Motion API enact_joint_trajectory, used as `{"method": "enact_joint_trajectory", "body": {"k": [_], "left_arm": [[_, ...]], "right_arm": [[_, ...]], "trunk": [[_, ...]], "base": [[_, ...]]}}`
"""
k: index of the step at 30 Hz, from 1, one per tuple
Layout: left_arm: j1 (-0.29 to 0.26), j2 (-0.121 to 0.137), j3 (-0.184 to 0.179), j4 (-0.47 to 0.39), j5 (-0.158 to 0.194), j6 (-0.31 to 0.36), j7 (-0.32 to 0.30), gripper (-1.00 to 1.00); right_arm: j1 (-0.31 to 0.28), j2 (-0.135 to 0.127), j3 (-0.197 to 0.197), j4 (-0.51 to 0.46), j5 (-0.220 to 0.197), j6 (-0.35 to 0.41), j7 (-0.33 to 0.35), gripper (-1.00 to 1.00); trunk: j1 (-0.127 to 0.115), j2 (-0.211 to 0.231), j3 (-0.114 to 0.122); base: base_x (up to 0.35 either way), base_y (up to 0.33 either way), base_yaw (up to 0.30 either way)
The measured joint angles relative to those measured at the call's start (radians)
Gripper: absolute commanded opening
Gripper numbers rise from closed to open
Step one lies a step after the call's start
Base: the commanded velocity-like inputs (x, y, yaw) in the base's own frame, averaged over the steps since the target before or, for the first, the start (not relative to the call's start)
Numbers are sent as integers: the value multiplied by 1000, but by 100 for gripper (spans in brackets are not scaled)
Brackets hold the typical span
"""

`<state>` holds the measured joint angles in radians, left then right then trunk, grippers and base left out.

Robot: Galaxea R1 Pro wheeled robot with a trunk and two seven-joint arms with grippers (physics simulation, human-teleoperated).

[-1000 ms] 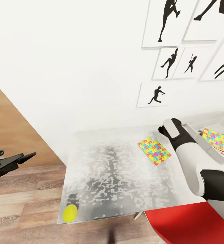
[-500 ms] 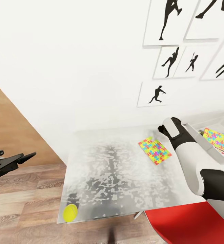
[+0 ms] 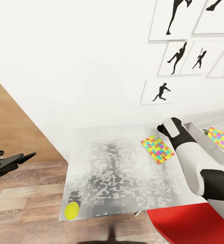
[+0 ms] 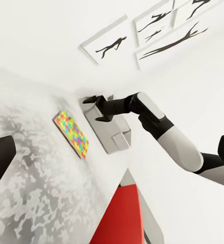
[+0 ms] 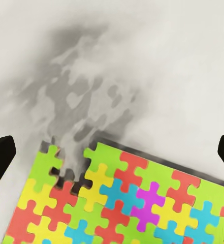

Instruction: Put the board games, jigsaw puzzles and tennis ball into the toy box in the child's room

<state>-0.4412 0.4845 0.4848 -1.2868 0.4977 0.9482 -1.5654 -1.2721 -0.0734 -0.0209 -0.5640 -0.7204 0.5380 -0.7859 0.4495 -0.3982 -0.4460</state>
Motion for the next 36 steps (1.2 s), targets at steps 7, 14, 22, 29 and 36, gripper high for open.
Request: {"method": "enact_joint_trajectory", "body": {"k": [7, 14, 22, 29, 36], "left_arm": [[0, 0, 0, 0, 0, 0, 0, 100], [0, 0, 0, 0, 0, 0, 0, 100], [0, 0, 0, 0, 0, 0, 0, 100], [0, -1, 0, 0, 0, 0, 0, 100], [0, -1, 0, 0, 0, 0, 0, 100]], "right_arm": [[2, -4, -5, 1, 2, -8, 11, 100], [2, -12, -5, 6, 2, -29, 21, 100], [2, -14, -4, 7, 2, -43, 23, 100], [2, -14, -4, 4, 2, -50, 23, 100], [2, -17, -5, 4, 3, -58, 23, 100]], "trunk": [[0, 0, -11], [0, 0, -23], [0, 0, -36], [0, 0, -48], [0, 0, -59]], "base": [[0, 0, 4], [0, 0, 0], [0, 0, 0], [0, 0, 0], [0, 0, 0]]}}
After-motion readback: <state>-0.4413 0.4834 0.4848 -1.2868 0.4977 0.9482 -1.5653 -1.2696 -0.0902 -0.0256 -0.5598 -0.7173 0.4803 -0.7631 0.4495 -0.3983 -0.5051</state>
